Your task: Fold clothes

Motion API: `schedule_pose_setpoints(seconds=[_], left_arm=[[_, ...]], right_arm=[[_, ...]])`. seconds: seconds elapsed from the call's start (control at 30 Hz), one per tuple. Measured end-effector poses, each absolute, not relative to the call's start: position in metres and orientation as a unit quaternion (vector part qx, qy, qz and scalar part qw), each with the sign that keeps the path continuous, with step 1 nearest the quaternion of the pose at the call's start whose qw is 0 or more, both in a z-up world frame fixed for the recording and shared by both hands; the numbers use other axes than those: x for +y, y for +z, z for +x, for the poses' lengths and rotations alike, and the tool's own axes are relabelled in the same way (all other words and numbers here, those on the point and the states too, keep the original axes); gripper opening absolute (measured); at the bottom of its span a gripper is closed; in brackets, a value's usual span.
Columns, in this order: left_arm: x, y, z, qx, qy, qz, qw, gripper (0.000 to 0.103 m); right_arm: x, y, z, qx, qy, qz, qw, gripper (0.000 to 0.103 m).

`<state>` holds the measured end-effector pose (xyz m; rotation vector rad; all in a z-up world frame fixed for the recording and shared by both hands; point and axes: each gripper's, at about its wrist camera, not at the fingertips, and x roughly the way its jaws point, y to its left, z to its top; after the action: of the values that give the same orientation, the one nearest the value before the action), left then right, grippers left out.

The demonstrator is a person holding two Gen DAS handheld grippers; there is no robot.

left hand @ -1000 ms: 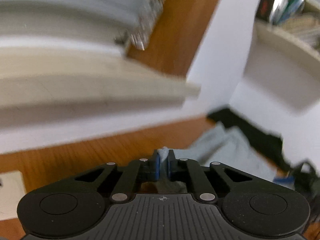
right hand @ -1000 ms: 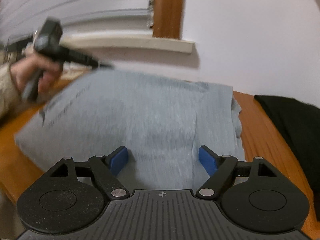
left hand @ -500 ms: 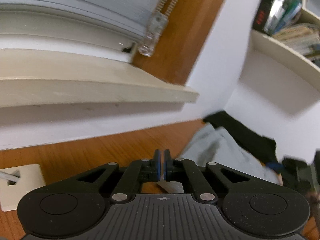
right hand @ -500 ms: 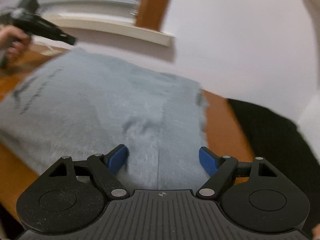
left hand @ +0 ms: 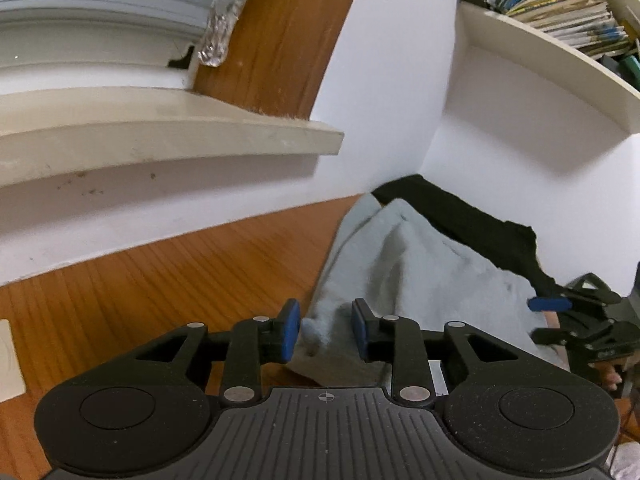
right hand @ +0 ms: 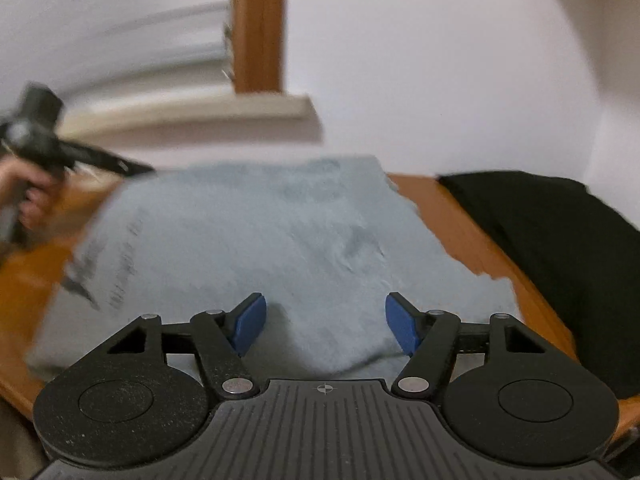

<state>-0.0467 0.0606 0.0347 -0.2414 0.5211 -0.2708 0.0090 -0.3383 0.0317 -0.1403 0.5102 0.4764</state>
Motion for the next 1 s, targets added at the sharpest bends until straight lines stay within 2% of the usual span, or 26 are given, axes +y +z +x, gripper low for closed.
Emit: schedule_pose_setpoints(seconds=[0.03, 0.07, 0.1, 0.17, 0.3, 0.57, 0.6, 0.67, 0.7, 0.8, 0.87, 1.0], left_arm=[[0.059, 0.034, -0.046, 0.258, -0.134, -0.116, 0.95, 0.031], [0.058, 0.033, -0.046, 0.26, -0.136, -0.115, 0.949, 0.031], [0.057, 0.033, -0.047, 0.262, -0.139, -0.114, 0.948, 0.031], [0.056, 0.032, -0.047, 0.266, -0.143, -0.111, 0.947, 0.031], [0.054, 0.031, -0.048, 0.273, -0.152, -0.107, 0.944, 0.033], [0.044, 0.032, -0.054, 0.279, -0.174, -0.091, 0.94, 0.033], [0.042, 0.033, -0.056, 0.279, -0.175, -0.087, 0.94, 0.034], [0.039, 0.035, -0.059, 0.276, -0.174, -0.078, 0.942, 0.045], [0.038, 0.036, -0.061, 0.276, -0.174, -0.075, 0.942, 0.045], [0.039, 0.035, -0.065, 0.278, -0.173, -0.077, 0.942, 0.045], [0.04, 0.036, -0.068, 0.277, -0.173, -0.077, 0.942, 0.045], [0.036, 0.039, -0.075, 0.278, -0.18, -0.072, 0.941, 0.042]], right_arm=[[-0.342, 0.031, 0.013, 0.256, 0.226, -0.057, 0.938, 0.063], [-0.347, 0.031, 0.017, 0.262, 0.224, -0.037, 0.938, 0.052], [-0.353, 0.031, 0.021, 0.267, 0.221, -0.017, 0.938, 0.047], [-0.359, 0.031, 0.028, 0.275, 0.215, 0.005, 0.937, 0.045], [-0.349, 0.03, 0.041, 0.272, 0.208, -0.043, 0.939, 0.045], [-0.332, 0.039, 0.122, 0.3, 0.205, -0.077, 0.928, 0.047], [-0.329, 0.04, 0.132, 0.304, 0.205, -0.081, 0.927, 0.047], [-0.323, 0.042, 0.147, 0.307, 0.197, -0.093, 0.926, 0.048], [-0.32, 0.043, 0.151, 0.308, 0.191, -0.097, 0.927, 0.048], [-0.317, 0.046, 0.142, 0.298, 0.174, -0.107, 0.933, 0.049], [-0.325, 0.05, 0.123, 0.276, 0.168, -0.104, 0.941, 0.057], [-0.336, 0.056, 0.076, 0.252, 0.182, -0.063, 0.948, 0.058]])
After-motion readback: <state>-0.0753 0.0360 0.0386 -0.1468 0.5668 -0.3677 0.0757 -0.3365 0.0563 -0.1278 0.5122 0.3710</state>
